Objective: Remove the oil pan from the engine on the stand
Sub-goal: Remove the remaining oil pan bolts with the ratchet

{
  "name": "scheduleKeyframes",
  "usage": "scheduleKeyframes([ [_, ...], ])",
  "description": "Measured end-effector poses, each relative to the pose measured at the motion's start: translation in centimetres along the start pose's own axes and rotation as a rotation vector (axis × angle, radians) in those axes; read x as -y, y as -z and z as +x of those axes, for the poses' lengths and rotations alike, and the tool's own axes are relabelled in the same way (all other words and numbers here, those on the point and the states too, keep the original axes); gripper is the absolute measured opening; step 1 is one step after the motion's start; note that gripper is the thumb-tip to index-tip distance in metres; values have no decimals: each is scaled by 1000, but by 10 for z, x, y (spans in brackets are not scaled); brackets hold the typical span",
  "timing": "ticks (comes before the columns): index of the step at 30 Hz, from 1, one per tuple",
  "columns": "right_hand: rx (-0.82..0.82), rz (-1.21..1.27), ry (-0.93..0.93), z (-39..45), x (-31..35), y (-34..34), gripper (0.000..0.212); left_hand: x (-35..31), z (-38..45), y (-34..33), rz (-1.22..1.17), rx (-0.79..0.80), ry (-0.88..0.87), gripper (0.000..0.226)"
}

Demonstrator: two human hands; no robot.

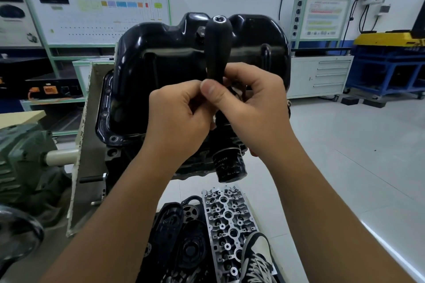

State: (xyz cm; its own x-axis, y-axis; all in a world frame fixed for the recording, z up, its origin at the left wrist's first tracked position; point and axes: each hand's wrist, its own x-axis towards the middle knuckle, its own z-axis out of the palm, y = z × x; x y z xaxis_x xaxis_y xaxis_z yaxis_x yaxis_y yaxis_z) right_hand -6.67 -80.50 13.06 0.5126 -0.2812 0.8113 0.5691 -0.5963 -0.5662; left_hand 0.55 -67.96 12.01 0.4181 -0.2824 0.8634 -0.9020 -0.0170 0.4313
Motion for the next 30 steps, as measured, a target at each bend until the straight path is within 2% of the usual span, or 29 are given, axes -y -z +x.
scheduleKeyframes([
  [3, -93, -19, 24, -1, -1, -5, 23, -1, -1, -3, 53, -68, 8, 15],
  [5, -116, -5, 13, -2, -2, -7, 22, -3, -2, -3, 8, -39, -5, 18],
  [8, -33, 74, -45, -2, -4, -6, 17, -5, -2, -1, -61, 70, -71, 20],
  [10, 17, 96, -60, -3, -3, -6, 16, -5, -1, -1, -23, 43, -82, 23],
  [14, -75, 7, 15, -4, -1, -8, 21, 1, -1, 0, 66, -70, 6, 17],
  [16, -107, 14, 13, -4, -1, -8, 20, 1, -1, 2, 2, -18, -10, 11],
  [20, -44, 21, -14, -3, -2, -6, 16, 0, -1, 4, -44, 110, -30, 22],
  [22, -28, 27, -17, -4, -1, -6, 19, 0, -1, 3, -37, 68, 1, 23],
  [26, -108, 43, 7, -5, 1, -7, 19, -5, -1, 0, 34, -11, -3, 13],
  [30, -16, 86, -37, -4, 0, -3, 17, -4, -1, 2, -11, 52, -68, 21],
])
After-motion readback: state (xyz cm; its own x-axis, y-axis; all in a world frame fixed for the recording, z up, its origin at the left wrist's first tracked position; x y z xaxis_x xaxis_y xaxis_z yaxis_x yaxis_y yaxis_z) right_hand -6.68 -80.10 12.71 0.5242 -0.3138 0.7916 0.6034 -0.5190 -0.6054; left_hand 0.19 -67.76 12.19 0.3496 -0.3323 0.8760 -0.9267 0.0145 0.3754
